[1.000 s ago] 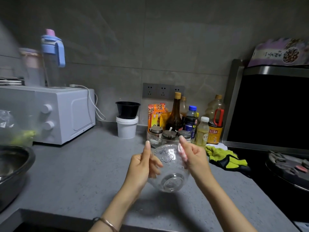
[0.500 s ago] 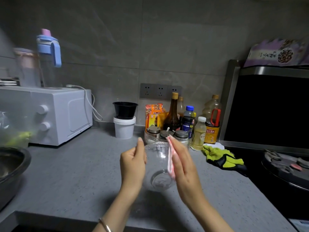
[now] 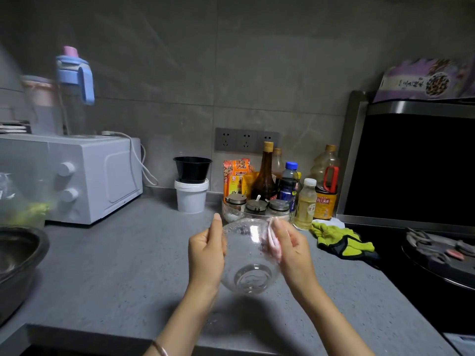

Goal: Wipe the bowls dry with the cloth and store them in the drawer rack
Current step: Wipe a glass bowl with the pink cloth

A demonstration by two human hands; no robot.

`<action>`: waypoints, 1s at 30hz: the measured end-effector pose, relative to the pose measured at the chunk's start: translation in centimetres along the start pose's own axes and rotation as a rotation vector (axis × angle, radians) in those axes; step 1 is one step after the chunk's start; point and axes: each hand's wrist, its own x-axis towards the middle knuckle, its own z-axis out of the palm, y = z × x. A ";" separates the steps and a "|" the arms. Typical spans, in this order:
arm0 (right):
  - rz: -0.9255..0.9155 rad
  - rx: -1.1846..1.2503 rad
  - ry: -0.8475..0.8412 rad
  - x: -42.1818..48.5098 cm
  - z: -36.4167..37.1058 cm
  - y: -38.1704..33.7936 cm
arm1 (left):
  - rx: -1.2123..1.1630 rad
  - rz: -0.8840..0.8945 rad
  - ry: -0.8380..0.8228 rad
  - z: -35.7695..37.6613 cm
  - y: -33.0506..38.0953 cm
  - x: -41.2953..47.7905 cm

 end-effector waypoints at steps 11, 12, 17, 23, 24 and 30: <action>-0.020 -0.298 -0.216 1.0 -1.0 -2.9 | 0.407 0.251 -0.330 -0.1 0.4 0.5; -0.042 -0.311 -0.212 0.8 -0.8 -2.8 | 0.422 0.283 -0.330 0.2 0.5 0.2; -0.180 -0.317 -0.085 -0.5 -0.6 -0.4 | 0.356 0.293 -0.188 0.7 0.1 -0.3; -0.329 -0.581 -0.142 -3.6 0.3 1.7 | 0.126 0.045 0.050 0.3 -0.6 1.3; -0.374 -0.689 -0.161 -4.0 0.7 1.8 | 0.132 0.051 0.060 0.3 -0.8 1.3; -0.459 -0.773 -0.057 -2.3 0.9 0.7 | 0.184 0.100 -0.018 1.1 -1.1 0.5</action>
